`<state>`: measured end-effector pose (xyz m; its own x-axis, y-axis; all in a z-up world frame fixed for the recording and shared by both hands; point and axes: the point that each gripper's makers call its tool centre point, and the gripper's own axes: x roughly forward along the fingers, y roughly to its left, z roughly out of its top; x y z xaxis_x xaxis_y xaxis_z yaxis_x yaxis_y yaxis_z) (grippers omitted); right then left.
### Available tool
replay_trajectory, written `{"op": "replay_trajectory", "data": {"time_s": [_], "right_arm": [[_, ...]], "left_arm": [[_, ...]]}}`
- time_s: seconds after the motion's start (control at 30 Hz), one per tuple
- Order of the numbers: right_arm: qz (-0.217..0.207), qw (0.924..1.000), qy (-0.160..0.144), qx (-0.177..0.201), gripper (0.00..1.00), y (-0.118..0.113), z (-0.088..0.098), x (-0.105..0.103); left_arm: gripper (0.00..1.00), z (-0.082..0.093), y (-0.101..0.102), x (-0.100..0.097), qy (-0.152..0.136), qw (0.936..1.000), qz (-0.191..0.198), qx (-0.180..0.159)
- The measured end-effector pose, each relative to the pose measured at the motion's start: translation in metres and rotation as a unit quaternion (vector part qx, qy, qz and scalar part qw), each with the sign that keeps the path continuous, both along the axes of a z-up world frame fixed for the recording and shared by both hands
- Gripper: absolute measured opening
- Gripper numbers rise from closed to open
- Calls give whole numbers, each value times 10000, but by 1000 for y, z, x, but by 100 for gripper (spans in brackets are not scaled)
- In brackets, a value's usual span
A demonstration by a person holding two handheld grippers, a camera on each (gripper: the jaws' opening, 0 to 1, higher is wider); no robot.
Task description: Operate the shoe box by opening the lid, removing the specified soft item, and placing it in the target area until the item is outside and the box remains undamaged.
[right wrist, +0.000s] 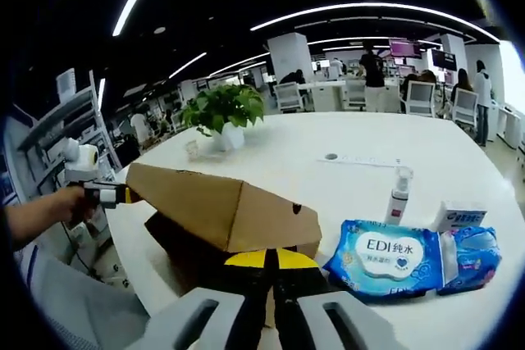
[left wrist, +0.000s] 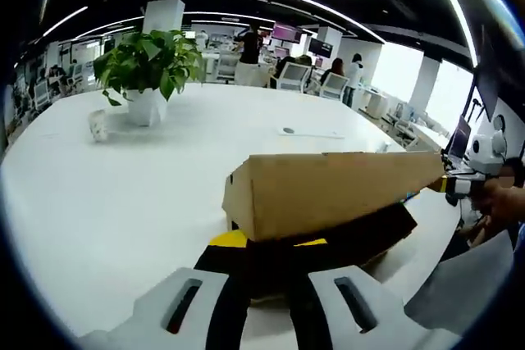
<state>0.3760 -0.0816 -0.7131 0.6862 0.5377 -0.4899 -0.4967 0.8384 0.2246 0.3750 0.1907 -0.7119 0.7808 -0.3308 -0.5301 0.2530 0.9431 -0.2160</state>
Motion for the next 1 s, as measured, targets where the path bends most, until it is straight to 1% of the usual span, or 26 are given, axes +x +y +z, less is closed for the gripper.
{"op": "replay_trajectory", "data": {"time_s": [0.2,0.33,0.43,0.5,0.53,0.57,0.77,0.8,0.93,1.0], "right_arm": [[63,10000,52,20,0,1,-5,-3],[265,9996,-9,-50,0,4,-8,-9],[470,9988,-99,-118,4,7,-9,-13],[605,9979,-146,-150,6,8,-11,-16],[668,9975,-175,-140,6,9,-12,-17],[705,9972,-192,-128,6,10,-12,-18],[1042,9931,-438,-307,13,14,-13,-24],[1067,9928,-444,-332,13,13,-14,-24],[1161,9915,-469,-342,20,14,-17,-27],[1191,9908,-473,-436,22,14,-20,-28]], "left_arm": [[12,-7,-1,-5,68,9999,-71,55],[13,-10,1,-8,100,9999,-92,93],[15,-13,2,-10,149,9997,-120,128],[18,-17,4,-12,202,9993,-184,271],[19,-19,5,-13,192,9987,-242,406],[20,-20,5,-13,180,9984,-272,453],[22,-23,6,-16,207,9977,-378,518],[22,-24,7,-17,222,9975,-400,533],[24,-28,6,-20,260,9969,-477,575],[25,-31,6,-22,295,9962,-525,632]]}}
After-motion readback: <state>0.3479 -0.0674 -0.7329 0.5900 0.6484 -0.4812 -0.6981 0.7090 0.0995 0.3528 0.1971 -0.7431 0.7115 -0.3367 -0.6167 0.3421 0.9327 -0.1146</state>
